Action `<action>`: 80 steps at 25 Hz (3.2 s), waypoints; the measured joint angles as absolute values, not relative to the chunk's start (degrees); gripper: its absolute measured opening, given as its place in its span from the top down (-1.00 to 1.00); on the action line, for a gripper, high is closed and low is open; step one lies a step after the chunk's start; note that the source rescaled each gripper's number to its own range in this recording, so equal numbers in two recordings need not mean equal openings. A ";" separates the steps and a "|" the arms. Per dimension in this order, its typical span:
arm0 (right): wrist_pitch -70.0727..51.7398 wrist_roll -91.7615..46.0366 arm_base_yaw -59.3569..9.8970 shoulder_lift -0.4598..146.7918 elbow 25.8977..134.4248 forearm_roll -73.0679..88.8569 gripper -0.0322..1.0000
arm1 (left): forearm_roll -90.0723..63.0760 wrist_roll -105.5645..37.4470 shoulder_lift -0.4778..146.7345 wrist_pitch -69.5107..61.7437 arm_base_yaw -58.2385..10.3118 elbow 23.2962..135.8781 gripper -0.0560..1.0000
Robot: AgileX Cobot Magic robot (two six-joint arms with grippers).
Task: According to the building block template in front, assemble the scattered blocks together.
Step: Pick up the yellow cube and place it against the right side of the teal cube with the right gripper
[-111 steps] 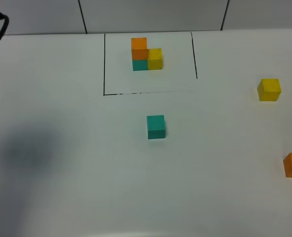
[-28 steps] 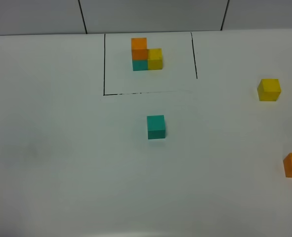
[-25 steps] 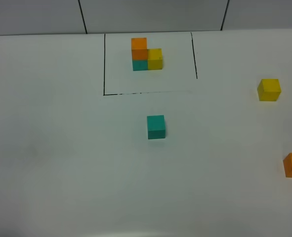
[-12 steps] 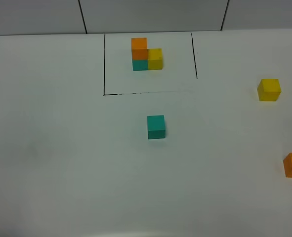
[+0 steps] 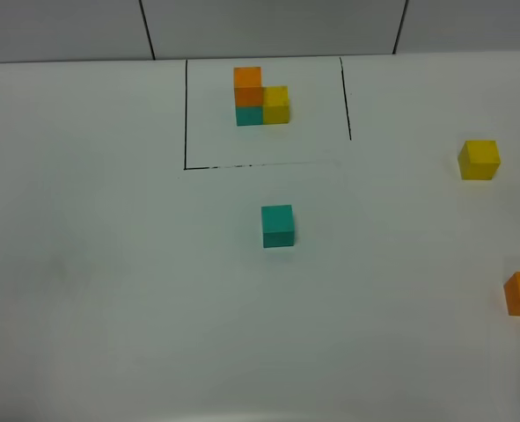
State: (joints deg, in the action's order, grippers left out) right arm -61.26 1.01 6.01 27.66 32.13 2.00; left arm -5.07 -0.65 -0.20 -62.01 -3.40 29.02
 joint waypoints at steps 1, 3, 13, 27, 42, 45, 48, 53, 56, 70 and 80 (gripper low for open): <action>-59.86 1.01 6.01 31.45 32.13 1.94 -0.56 | -5.07 -0.65 -0.20 -62.01 -3.40 29.02 0.49; -57.37 0.81 6.01 38.04 32.24 1.94 -0.56 | -5.07 -0.65 -0.20 -62.01 -3.40 29.02 0.49; -52.98 -3.04 6.01 63.69 41.80 0.58 -0.56 | -5.07 -0.65 -0.20 -62.01 -3.40 29.02 0.49; -50.41 -3.53 6.01 77.95 48.08 -0.37 -0.56 | -5.07 -0.65 -0.20 -62.01 -3.40 29.02 0.49; -47.76 -3.53 6.01 78.41 48.08 -0.37 -0.56 | -5.07 -0.62 -0.20 -62.01 -3.40 29.02 0.49; -47.15 -3.53 6.01 78.88 48.08 -0.37 -0.56 | -5.07 -0.62 -0.20 -62.01 -3.40 29.02 0.49; -46.27 -3.53 6.01 80.14 48.49 -0.42 -0.56 | -5.07 -0.62 -0.20 -62.01 -3.40 29.02 0.49; -45.76 -4.21 6.01 84.36 53.79 -0.36 -0.56 | -5.07 -0.62 -0.20 -62.01 -3.40 29.02 0.49; -45.62 -5.37 5.40 89.07 58.87 0.00 -0.56 | -5.07 -0.62 -0.20 -62.01 -3.40 29.02 0.49; -50.24 -5.68 -0.60 116.09 86.51 0.92 -0.56 | -5.07 -0.67 -0.20 -62.01 -3.40 29.02 0.49; -52.65 -5.20 -1.17 125.54 94.82 0.76 -0.56 | -5.07 -0.67 -0.20 -62.01 -3.40 29.02 0.49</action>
State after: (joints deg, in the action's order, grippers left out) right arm -52.65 -5.20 -1.17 125.54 94.82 0.76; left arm -5.07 -0.67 -0.20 -62.01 -3.40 29.02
